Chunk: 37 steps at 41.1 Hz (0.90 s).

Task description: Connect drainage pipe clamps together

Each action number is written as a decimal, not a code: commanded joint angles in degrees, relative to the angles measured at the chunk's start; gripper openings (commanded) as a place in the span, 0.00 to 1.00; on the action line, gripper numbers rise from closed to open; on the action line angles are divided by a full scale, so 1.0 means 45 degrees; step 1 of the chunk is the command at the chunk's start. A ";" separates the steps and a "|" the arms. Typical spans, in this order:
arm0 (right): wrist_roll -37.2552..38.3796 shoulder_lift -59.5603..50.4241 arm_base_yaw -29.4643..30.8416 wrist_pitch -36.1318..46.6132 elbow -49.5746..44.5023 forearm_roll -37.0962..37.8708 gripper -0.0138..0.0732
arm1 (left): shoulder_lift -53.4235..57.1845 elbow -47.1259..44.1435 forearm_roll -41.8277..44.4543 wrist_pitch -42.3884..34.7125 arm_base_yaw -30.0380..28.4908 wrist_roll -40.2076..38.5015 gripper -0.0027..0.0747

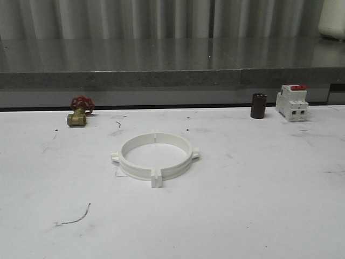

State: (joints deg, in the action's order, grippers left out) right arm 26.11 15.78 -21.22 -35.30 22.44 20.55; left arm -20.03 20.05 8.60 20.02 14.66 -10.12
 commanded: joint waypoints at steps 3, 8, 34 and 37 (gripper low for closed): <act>-0.0149 0.0086 0.0100 0.0937 0.0350 0.0408 0.02 | -0.0063 0.0360 0.0048 -0.0999 -0.0025 -0.0014 0.01; -0.0149 0.0086 0.0100 0.0937 0.0350 0.0408 0.02 | -0.0063 0.0360 0.0048 -0.0999 -0.0025 -0.0014 0.01; -0.0149 0.0086 0.0100 0.0937 0.0350 0.0408 0.02 | 0.0292 0.0193 -0.1104 -0.1691 -0.0025 0.1361 0.01; -0.0149 0.0086 0.0100 0.0937 0.0350 0.0408 0.02 | 0.0613 -0.0092 -0.2783 -0.2476 -0.0223 0.3817 0.01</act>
State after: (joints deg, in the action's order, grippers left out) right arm 26.11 15.78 -21.22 -35.28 22.44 20.55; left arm -18.09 19.07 2.71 16.90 14.43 -2.02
